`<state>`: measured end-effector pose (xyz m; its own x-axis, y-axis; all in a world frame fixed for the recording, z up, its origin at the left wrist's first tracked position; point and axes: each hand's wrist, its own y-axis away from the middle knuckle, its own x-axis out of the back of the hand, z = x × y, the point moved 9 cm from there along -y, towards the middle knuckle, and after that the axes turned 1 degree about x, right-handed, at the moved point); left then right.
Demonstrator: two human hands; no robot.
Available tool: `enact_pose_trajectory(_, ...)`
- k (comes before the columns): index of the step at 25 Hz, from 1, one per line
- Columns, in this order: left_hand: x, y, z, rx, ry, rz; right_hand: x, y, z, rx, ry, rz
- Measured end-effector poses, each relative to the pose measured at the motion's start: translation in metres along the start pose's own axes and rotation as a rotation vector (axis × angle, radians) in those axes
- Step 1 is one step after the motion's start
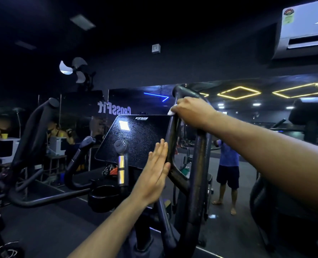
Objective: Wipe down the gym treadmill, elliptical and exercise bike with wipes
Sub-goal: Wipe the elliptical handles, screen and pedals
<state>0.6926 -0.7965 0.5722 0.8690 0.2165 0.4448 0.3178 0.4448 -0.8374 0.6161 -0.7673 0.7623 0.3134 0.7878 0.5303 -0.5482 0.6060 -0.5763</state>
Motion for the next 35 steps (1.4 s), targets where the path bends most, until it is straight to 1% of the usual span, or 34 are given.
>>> enact_pose_trajectory(2, 0.023, 0.001, -0.032, 0.011, -0.2, 0.038, 0.006, -0.018, 0.018, -0.094, 0.044, -0.011)
enact_pose_trajectory(4, 0.047, -0.005, -0.073, 0.094, -0.361, 0.077, 0.008, -0.034, 0.024, -0.15, 0.08, 0.006)
enact_pose_trajectory(6, 0.049, -0.01, -0.106, 0.135, -0.448, 0.029, 0.004, -0.041, 0.027, -0.202, 0.072, 0.006)
enact_pose_trajectory(9, 0.033, -0.005, -0.135, 0.088, -0.623, -0.022, -0.007, -0.028, 0.016, -0.148, 0.006, -0.017)
enact_pose_trajectory(11, 0.025, 0.001, -0.137, 0.021, -0.749, 0.016, -0.016, -0.008, -0.002, -0.058, -0.029, -0.025)
enact_pose_trajectory(12, 0.025, 0.002, -0.135, -0.001, -0.766, 0.057, -0.022, 0.004, -0.012, -0.014, -0.067, -0.03)
enact_pose_trajectory(15, 0.035, 0.002, -0.133, 0.046, -0.708, 0.163, -0.034, 0.037, -0.052, 0.125, -0.162, -0.085)
enact_pose_trajectory(17, 0.04, 0.001, -0.139, 0.133, -0.648, 0.183, -0.036, 0.057, -0.081, 0.249, -0.186, -0.157)
enact_pose_trajectory(19, 0.043, 0.003, -0.143, 0.181, -0.61, 0.195, -0.038, 0.078, -0.103, 0.371, -0.203, -0.232)
enact_pose_trajectory(21, 0.044, 0.003, -0.145, 0.189, -0.565, 0.2, -0.035, 0.096, -0.112, 0.486, -0.198, -0.263)
enact_pose_trajectory(24, 0.046, 0.006, -0.147, 0.215, -0.484, 0.236, -0.032, 0.117, -0.108, 0.619, -0.146, -0.307)
enact_pose_trajectory(27, 0.047, 0.008, -0.152, 0.258, -0.436, 0.259, -0.027, 0.121, -0.113, 0.691, -0.11, -0.273)
enact_pose_trajectory(29, 0.046, 0.009, -0.153, 0.253, -0.433, 0.266, -0.031, 0.11, -0.117, 0.648, -0.116, -0.243)
enact_pose_trajectory(31, 0.045, 0.009, -0.154, 0.245, -0.422, 0.272, -0.033, 0.087, -0.113, 0.532, -0.16, -0.186)
enact_pose_trajectory(33, 0.044, 0.009, -0.156, 0.241, -0.428, 0.274, -0.028, 0.055, -0.092, 0.37, -0.155, -0.117)
enact_pose_trajectory(35, 0.044, 0.009, -0.158, 0.247, -0.438, 0.276, -0.016, 0.019, -0.048, 0.148, -0.097, -0.065)
